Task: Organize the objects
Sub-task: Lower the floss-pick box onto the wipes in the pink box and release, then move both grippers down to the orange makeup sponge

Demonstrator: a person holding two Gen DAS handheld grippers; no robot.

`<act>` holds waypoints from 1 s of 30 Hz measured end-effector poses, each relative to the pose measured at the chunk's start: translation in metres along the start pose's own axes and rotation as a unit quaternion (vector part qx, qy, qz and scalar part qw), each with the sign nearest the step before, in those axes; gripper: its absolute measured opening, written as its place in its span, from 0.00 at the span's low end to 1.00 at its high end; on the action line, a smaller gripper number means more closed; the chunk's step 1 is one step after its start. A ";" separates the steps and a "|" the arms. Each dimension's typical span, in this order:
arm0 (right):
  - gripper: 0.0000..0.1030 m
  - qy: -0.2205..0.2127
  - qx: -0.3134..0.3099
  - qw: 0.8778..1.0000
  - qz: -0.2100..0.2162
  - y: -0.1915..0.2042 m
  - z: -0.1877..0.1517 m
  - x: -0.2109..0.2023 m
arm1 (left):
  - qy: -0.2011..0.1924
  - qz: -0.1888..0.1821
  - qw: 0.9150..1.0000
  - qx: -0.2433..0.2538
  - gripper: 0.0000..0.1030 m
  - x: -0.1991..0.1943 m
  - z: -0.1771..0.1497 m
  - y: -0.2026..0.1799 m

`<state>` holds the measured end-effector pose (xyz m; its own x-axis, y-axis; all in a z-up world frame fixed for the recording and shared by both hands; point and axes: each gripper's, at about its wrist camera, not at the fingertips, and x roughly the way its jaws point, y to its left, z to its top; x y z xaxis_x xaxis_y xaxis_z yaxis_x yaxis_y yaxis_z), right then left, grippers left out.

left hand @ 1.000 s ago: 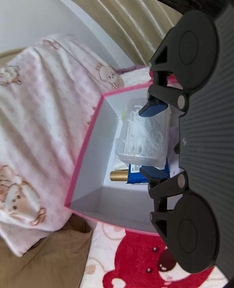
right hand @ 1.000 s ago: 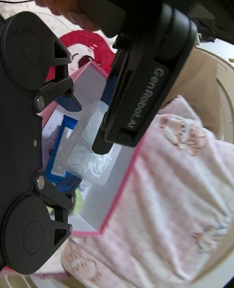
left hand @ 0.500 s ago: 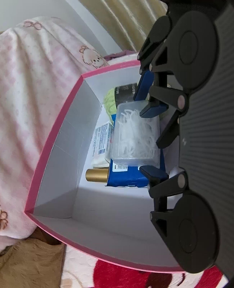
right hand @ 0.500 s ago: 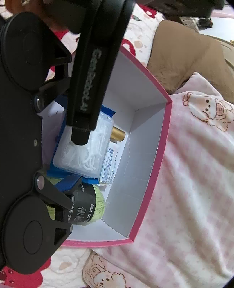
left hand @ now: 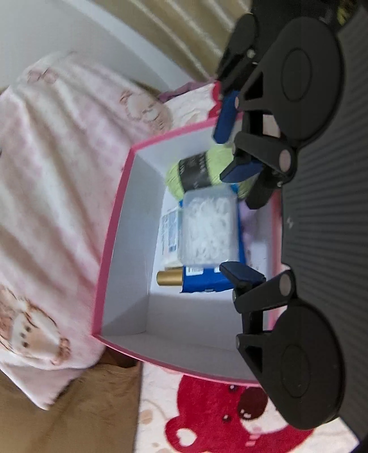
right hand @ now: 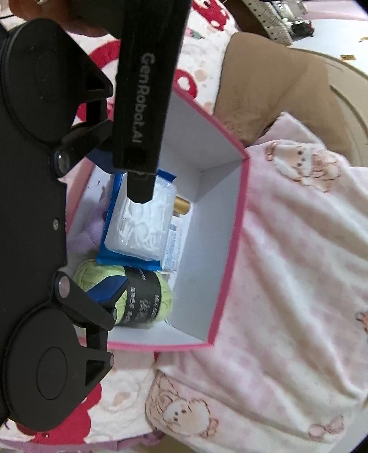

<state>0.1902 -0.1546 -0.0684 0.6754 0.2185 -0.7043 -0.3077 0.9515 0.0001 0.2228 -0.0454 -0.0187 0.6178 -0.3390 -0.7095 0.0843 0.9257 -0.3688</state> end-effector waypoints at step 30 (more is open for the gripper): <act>0.86 -0.002 -0.034 0.998 0.050 0.019 -0.105 -0.057 | 0.073 -0.065 0.994 0.036 0.69 -0.028 -0.105 0.003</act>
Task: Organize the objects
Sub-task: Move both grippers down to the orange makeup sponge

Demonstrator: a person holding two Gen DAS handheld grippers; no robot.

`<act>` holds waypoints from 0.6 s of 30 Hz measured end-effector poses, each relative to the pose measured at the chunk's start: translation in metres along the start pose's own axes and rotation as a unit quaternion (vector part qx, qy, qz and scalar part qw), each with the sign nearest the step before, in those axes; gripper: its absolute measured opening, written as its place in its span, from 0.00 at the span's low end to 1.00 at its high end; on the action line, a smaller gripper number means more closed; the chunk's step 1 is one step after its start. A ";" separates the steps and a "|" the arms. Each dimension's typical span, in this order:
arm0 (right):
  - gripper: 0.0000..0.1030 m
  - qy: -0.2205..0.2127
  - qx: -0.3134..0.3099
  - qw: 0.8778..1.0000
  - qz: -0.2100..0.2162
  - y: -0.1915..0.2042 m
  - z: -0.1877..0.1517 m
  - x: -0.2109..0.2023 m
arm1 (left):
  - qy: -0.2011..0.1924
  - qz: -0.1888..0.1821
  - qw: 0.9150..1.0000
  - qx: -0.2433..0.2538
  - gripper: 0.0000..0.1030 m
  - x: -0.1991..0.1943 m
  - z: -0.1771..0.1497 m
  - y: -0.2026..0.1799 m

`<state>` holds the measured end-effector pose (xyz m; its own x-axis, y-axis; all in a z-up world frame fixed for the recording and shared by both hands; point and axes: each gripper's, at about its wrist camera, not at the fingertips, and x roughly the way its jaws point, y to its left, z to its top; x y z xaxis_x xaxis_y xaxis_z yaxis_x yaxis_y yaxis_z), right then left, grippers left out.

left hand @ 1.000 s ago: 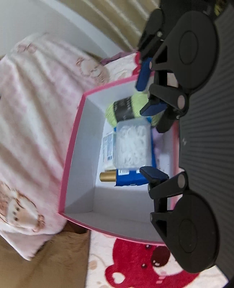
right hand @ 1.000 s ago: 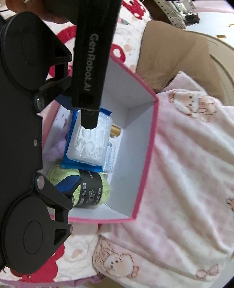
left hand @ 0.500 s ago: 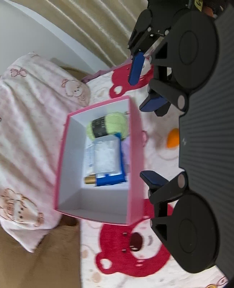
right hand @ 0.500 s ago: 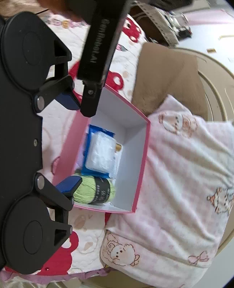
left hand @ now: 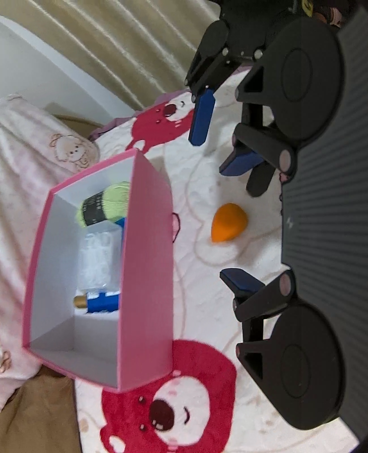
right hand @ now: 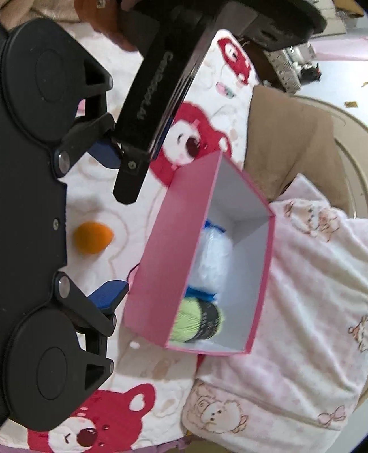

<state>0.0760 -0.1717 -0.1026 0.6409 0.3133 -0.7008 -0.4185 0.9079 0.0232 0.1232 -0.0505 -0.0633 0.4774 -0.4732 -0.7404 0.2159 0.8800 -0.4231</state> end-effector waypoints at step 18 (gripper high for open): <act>0.47 0.015 0.057 0.998 -0.030 -0.008 -0.050 0.081 | 0.022 -0.009 0.999 0.022 0.46 0.079 -0.017 0.003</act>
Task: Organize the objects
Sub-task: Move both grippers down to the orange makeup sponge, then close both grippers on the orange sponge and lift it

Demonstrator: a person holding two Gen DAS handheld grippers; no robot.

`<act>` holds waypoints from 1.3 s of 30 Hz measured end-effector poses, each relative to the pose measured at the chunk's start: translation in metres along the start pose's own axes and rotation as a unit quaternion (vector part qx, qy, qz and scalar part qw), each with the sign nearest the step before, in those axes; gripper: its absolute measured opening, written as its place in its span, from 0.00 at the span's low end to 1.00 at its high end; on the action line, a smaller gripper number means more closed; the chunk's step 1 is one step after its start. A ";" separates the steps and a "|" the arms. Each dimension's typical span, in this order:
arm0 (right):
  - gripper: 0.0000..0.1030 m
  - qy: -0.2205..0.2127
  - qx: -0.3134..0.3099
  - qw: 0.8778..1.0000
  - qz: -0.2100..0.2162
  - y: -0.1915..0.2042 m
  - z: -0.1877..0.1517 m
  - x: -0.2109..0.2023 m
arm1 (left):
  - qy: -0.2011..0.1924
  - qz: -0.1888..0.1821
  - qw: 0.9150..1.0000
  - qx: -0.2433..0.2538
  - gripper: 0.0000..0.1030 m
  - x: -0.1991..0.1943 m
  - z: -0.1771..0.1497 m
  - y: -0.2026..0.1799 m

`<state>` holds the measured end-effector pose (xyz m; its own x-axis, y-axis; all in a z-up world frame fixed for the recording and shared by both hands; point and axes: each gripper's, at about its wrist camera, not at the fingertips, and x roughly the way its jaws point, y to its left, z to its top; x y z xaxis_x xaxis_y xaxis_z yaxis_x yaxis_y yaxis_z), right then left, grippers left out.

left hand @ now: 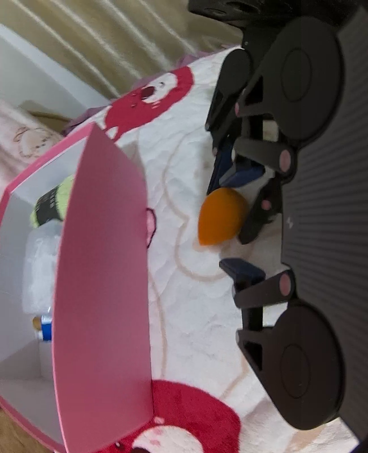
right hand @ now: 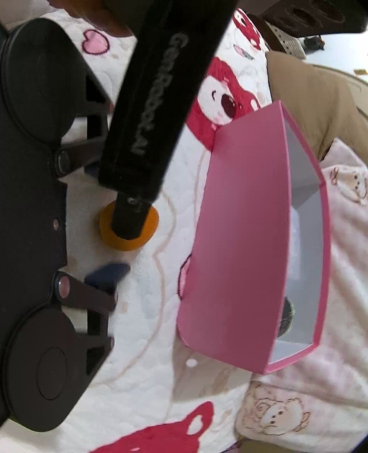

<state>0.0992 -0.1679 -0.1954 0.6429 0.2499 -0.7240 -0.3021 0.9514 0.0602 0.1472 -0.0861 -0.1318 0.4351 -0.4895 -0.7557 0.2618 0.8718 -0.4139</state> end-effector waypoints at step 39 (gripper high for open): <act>0.40 -0.139 0.061 0.985 0.086 -0.017 0.142 -0.082 | -0.097 0.011 0.995 0.011 0.40 -0.131 0.130 -0.037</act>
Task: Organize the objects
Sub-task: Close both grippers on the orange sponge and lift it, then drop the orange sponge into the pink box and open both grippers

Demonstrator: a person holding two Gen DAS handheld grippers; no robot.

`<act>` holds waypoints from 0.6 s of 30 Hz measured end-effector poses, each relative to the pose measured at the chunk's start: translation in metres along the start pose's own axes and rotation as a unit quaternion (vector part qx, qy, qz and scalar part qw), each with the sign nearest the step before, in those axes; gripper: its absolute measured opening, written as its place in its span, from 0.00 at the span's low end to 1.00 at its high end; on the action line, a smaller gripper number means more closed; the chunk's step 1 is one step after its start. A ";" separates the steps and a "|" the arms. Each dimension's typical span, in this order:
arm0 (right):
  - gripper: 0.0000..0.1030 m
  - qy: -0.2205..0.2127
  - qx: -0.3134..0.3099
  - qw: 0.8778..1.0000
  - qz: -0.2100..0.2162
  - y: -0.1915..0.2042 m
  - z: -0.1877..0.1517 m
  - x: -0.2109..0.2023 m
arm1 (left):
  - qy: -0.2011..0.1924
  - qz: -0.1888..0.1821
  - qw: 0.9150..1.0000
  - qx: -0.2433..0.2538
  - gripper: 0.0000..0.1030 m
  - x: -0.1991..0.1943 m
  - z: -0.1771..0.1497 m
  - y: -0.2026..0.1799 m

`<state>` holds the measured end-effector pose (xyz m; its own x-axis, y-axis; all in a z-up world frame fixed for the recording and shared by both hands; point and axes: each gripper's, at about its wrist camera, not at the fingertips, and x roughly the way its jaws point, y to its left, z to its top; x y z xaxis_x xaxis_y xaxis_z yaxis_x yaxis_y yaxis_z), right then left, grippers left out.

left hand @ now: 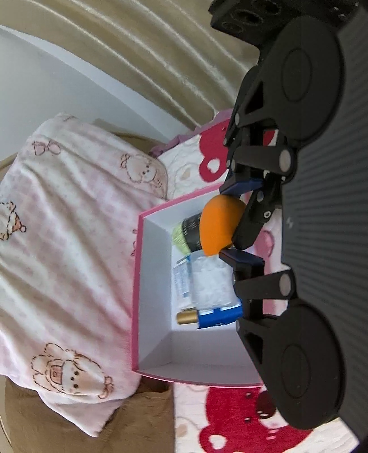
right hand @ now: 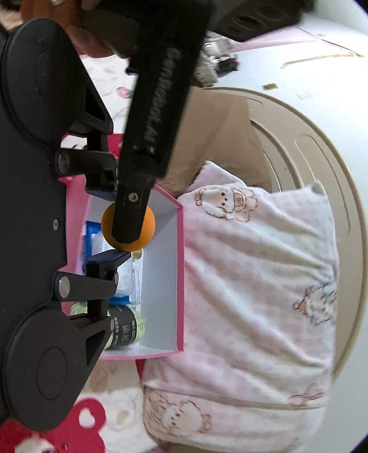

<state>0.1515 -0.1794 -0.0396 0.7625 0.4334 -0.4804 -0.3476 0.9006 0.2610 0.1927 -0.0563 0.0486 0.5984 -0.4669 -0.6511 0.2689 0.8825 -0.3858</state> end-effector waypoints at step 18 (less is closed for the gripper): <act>0.41 0.085 0.084 0.992 -0.043 -0.071 0.026 0.123 | 0.047 0.001 0.994 -0.101 0.40 0.128 0.052 0.067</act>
<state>0.2840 -0.1908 -0.0951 0.6773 0.3666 -0.6378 -0.1782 0.9229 0.3413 0.3264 -0.0543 -0.0268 0.5230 -0.4775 -0.7061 0.1062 0.8584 -0.5018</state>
